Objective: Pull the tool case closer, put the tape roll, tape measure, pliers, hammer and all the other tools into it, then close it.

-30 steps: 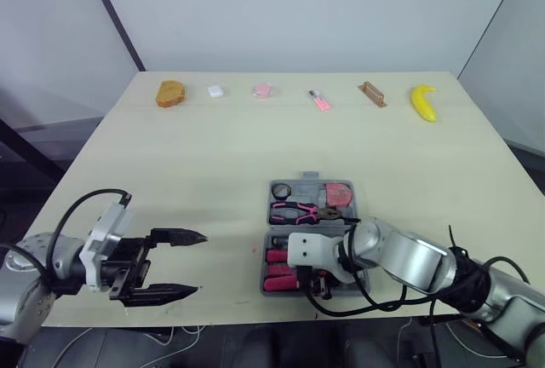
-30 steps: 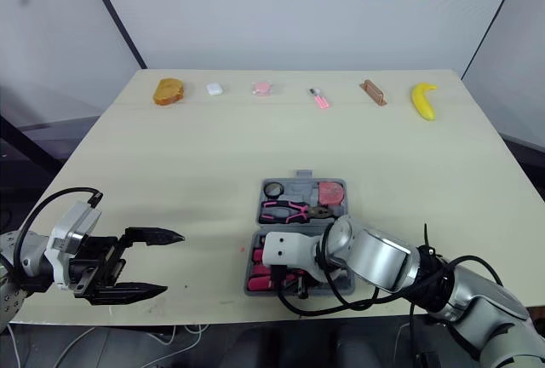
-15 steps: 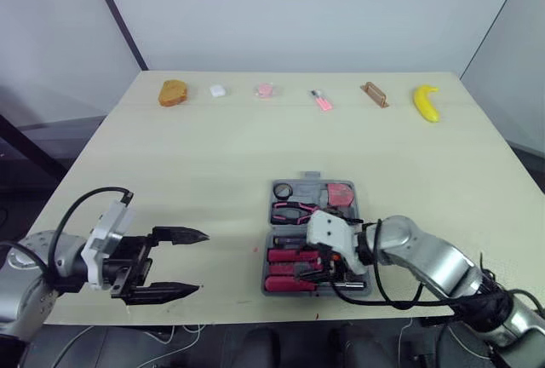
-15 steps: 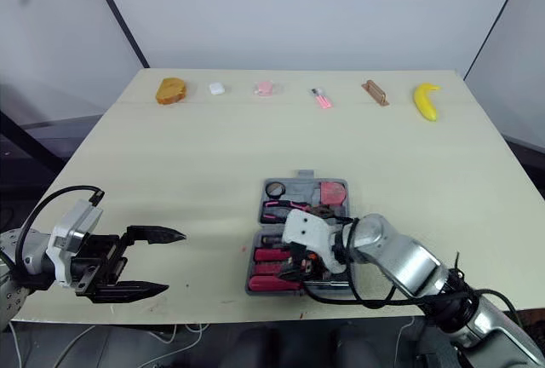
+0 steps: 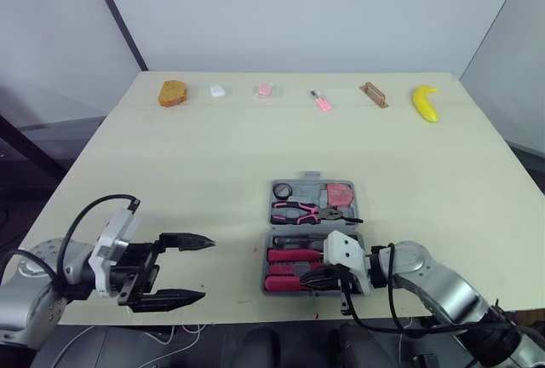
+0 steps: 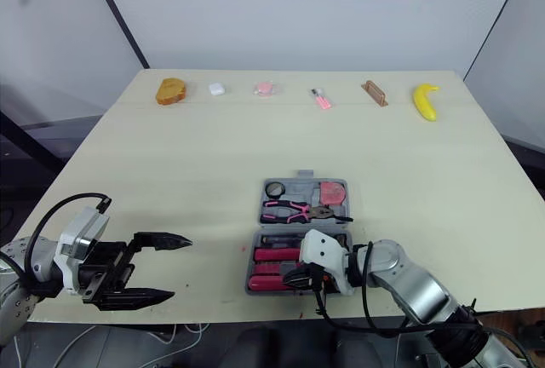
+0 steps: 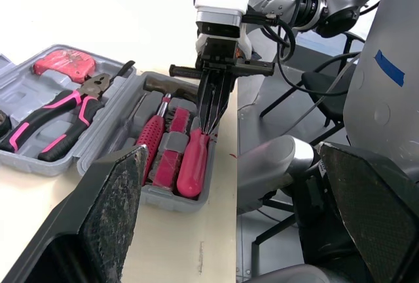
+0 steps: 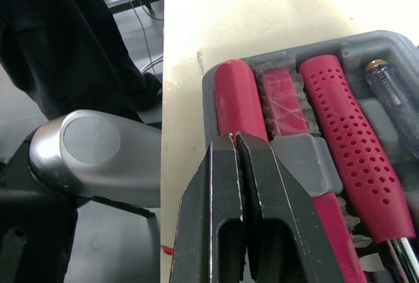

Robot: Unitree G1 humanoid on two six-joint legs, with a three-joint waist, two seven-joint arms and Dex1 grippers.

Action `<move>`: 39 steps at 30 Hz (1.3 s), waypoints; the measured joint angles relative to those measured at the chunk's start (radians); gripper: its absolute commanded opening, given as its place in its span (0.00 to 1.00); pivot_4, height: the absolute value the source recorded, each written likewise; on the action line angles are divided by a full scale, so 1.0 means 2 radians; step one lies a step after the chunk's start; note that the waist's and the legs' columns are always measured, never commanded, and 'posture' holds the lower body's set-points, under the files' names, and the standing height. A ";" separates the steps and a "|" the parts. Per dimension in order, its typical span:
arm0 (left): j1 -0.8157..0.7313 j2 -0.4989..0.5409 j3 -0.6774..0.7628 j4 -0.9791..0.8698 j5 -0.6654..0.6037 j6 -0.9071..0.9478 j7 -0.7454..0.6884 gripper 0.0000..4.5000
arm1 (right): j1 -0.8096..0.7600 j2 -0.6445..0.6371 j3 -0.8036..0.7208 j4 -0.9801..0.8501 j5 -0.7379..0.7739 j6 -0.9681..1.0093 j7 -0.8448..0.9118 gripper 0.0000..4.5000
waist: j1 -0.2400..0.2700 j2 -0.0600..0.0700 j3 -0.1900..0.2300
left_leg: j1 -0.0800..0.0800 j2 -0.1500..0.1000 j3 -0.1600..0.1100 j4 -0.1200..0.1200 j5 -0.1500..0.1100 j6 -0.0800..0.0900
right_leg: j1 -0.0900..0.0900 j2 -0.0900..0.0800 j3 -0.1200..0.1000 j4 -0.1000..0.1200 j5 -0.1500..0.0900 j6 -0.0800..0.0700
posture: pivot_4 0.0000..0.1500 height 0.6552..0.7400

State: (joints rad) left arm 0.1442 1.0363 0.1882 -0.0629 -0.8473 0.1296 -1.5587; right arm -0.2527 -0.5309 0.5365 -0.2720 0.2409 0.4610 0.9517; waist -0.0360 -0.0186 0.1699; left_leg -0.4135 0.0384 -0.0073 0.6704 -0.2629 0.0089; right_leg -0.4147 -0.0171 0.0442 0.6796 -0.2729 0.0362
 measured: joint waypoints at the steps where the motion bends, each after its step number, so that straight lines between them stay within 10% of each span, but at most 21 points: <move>1: 0.000 0.000 0.000 0.000 0.000 0.000 0.000 1.00 | 0.000 0.000 0.000 0.007 -0.006 -0.003 0.000 0.02 | 0.000 0.000 0.000 | 0.000 0.000 0.000 0.000 0.000 0.000 | 0.000 0.000 0.000 0.000 0.000 0.000 | 1.00 1.00; 32: -0.010 -0.066 -0.001 -0.001 0.020 0.020 0.016 1.00 | 0.049 0.064 -0.109 0.016 0.043 -0.039 -0.019 0.02 | 0.002 -0.001 -0.001 | 0.001 0.000 0.000 0.000 0.000 0.000 | 0.002 0.000 0.000 0.000 0.000 0.000 | 1.00 1.00; 39: -0.007 -0.148 0.000 0.056 0.074 0.015 0.095 1.00 | 0.154 -0.016 -0.272 0.007 0.082 -0.074 -0.017 0.59 | 0.011 -0.001 -0.001 | 0.001 -0.001 0.001 0.001 0.000 0.000 | 0.002 0.000 0.000 0.000 0.000 0.000 | 1.00 1.00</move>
State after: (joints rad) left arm 0.1307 0.7409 0.1889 0.0494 -0.7001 0.1594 -1.3694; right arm 0.0545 -0.5624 -0.0069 -0.2573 0.4050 0.3132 0.9177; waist -0.0131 -0.0200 0.1680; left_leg -0.4108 0.0370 -0.0058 0.6716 -0.2629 0.0089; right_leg -0.4101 -0.0165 0.0436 0.6799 -0.2726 0.0364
